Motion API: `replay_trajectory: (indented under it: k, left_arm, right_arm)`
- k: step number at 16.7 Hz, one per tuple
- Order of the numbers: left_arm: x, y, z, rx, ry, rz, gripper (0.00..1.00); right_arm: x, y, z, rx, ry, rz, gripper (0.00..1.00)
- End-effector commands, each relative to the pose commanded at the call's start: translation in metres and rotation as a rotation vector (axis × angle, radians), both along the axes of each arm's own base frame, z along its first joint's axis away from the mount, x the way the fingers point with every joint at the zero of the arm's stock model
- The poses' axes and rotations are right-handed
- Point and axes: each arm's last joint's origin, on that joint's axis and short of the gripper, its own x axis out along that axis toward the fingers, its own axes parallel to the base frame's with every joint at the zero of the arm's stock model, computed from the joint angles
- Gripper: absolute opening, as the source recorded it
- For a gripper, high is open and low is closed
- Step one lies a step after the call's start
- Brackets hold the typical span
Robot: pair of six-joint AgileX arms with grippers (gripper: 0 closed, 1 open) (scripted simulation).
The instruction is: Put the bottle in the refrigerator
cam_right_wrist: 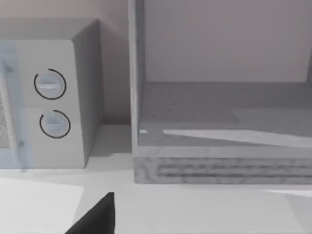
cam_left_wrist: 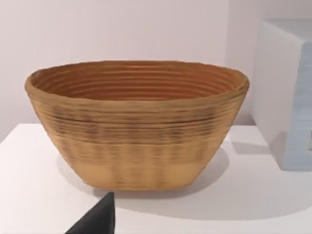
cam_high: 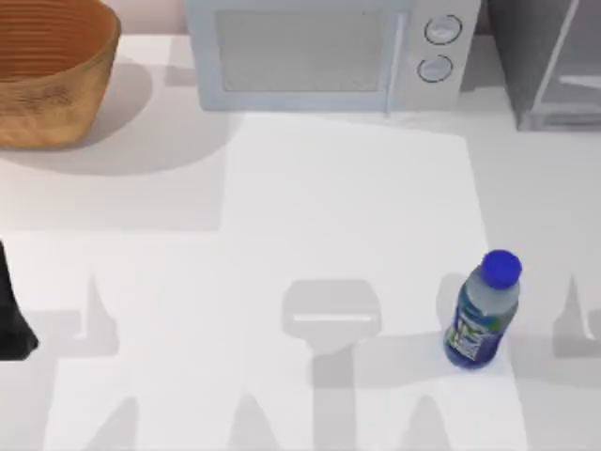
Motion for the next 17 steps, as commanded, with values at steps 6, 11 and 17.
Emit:
replay_trajectory:
  k: [6, 11, 17]
  left_arm:
    - [0.000, 0.000, 0.000, 0.000, 0.000, 0.000, 1.00]
    - [0.000, 0.000, 0.000, 0.000, 0.000, 0.000, 1.00]
    - [0.000, 0.000, 0.000, 0.000, 0.000, 0.000, 1.00]
  right_arm:
    - [0.007, 0.005, -0.003, -0.027, 0.016, 0.096, 1.00]
    - [0.025, 0.017, -0.017, -0.077, 0.105, 0.307, 1.00]
    - [0.039, 0.033, -0.048, -0.109, 0.258, 0.562, 1.00]
